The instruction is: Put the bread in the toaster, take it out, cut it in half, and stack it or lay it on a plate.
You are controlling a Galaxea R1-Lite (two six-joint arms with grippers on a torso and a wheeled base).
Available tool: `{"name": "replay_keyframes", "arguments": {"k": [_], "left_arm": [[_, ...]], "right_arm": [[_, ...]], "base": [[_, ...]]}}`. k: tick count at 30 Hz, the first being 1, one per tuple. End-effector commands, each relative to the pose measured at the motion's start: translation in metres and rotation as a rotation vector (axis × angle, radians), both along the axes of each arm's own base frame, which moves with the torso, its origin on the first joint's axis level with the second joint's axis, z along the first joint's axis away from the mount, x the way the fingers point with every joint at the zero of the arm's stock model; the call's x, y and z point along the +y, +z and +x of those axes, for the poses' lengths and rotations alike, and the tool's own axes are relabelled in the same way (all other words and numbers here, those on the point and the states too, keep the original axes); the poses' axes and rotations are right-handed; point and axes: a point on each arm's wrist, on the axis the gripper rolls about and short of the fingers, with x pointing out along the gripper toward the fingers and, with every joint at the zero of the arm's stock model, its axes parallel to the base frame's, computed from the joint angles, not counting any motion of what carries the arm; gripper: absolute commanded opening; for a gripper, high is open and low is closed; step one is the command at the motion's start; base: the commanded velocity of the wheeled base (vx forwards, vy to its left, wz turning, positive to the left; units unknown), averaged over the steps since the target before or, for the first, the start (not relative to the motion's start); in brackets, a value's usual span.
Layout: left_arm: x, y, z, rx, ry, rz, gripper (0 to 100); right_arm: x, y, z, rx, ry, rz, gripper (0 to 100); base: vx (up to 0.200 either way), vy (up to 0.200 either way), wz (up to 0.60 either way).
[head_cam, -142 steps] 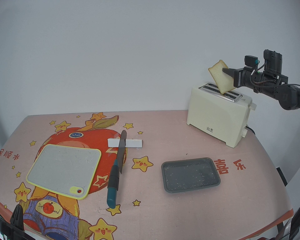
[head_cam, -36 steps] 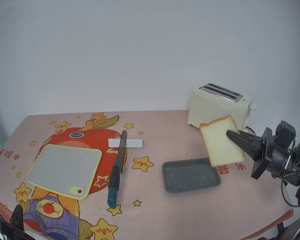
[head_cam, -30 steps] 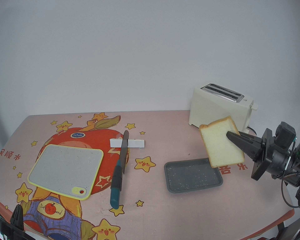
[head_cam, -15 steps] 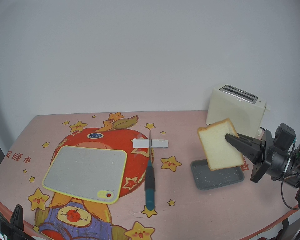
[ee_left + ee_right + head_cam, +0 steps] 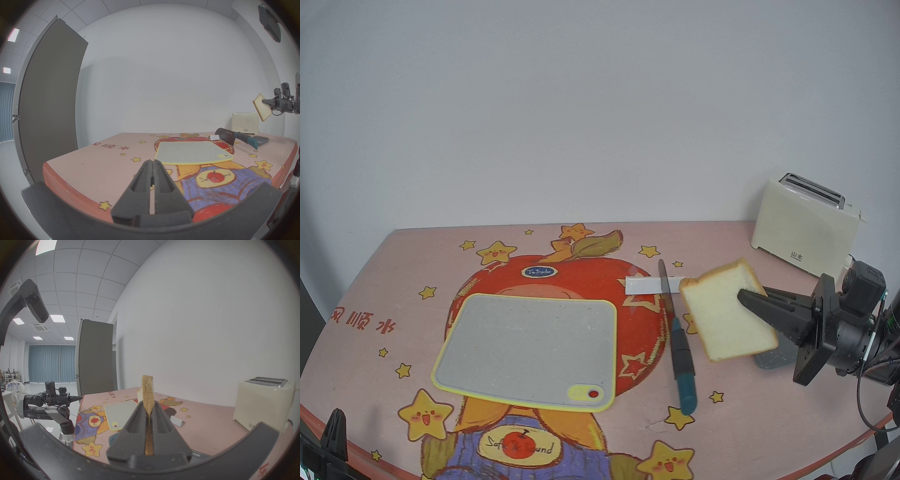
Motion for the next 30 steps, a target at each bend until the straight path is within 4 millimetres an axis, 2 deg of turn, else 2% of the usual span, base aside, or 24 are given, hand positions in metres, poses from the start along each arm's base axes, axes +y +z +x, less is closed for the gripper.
{"name": "replay_keyframes", "arguments": {"k": [1, 6, 17, 30], "left_arm": [[0.0, -0.005, 0.001, 0.015, -0.001, 0.0, 0], [0.0, -0.005, 0.001, 0.015, -0.001, 0.002, 0], [0.0, -0.005, 0.001, 0.013, -0.001, 0.0, 0], [0.0, -0.005, 0.001, 0.016, -0.001, 0.002, 0]], "right_arm": [[0.001, -0.002, 0.001, 0.007, 0.003, -0.005, 0], [0.009, -0.004, -0.002, 0.051, 0.037, 0.01, 0], [0.017, -0.013, -0.001, 0.094, 0.065, -0.012, 0], [0.039, -0.034, 0.003, 0.261, 0.117, -0.006, 0]], "base": [[0.0, 0.2, 0.0], [0.0, 0.2, 0.0], [0.0, 0.0, 0.0], [0.0, 0.0, 0.0]]}}
